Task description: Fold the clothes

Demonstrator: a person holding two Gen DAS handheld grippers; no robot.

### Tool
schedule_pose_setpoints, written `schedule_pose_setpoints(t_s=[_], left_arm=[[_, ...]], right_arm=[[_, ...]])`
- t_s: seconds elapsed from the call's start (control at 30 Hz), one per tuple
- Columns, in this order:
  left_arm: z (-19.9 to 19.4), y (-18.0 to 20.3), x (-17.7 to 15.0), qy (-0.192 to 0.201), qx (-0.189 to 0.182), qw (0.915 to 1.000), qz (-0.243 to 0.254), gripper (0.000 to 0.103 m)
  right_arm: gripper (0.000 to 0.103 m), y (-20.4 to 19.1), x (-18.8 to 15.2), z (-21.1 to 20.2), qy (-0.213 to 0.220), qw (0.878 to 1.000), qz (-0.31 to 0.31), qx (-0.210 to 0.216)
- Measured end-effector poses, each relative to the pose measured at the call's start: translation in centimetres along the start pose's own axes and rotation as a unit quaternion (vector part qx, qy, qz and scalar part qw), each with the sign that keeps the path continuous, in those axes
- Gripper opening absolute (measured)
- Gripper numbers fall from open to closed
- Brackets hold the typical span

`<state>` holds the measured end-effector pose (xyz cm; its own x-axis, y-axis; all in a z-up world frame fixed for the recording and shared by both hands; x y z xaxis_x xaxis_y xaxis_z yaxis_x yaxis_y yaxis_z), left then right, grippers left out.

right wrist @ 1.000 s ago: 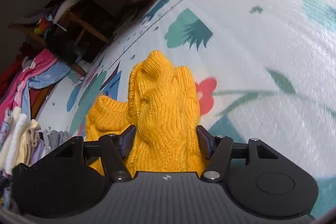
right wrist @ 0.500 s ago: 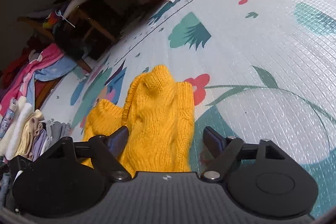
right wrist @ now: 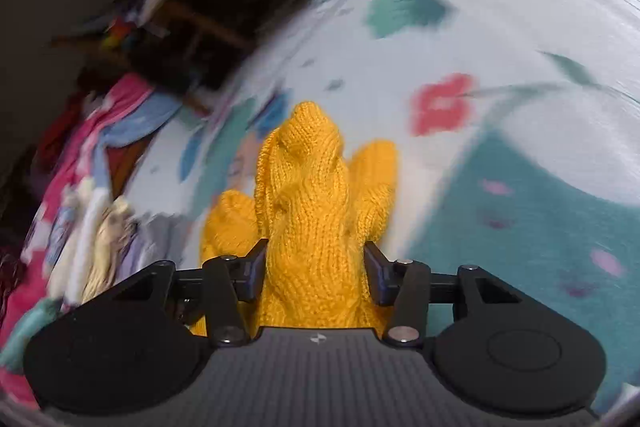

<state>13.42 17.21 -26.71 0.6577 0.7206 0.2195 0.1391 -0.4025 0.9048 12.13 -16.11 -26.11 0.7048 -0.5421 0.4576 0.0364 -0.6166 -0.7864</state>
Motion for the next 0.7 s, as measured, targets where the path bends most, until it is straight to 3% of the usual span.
schedule_pose_setpoints(t_s=[0.2,0.3,0.37,0.47,0.5,0.63,0.7], left_arm=[[-5.4,6.2,7.0,0.106,-0.04,0.9936,0.01,0.038],[-9.8,10.2,11.1,0.178,-0.061,0.982,0.021,0.038],[-13.1,12.6,13.7,0.234,-0.077,0.9687,0.034,0.038],[-19.2,16.2,17.0,0.329,-0.113,0.9357,0.057,0.038],[-21.3,17.4,17.9,0.362,-0.129,0.9204,0.071,0.038],[-28.7,20.8,21.5,0.466,-0.172,0.8594,0.121,0.038],[-31.4,20.9,23.4,0.504,-0.165,0.8384,0.127,0.039]], right_arm=[[0.05,-10.3,4.9,4.2,-0.015,0.993,-0.063,0.103],[0.05,-17.2,7.5,6.4,-0.023,0.981,-0.094,0.166],[0.05,-22.6,8.9,8.0,-0.028,0.97,-0.119,0.212],[0.05,-31.5,10.3,10.2,-0.033,0.94,-0.156,0.301],[0.05,-34.6,10.7,10.8,-0.032,0.927,-0.169,0.333],[0.05,-46.5,10.9,12.3,-0.022,0.858,-0.199,0.473],[0.05,-51.4,10.4,13.2,-0.021,0.824,-0.211,0.526]])
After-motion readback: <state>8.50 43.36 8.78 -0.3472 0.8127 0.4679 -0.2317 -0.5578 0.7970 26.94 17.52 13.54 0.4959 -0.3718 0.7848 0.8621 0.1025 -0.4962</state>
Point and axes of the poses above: each gripper's, at about its wrist camera, not at the fingertips, and z roughly the way its jaws point, y to its right, x to its top, the point moved 2 cm from there along z, roughly the way its jaws point, and after that the axes turned 7 degrees about y, right-handed, at the moved point
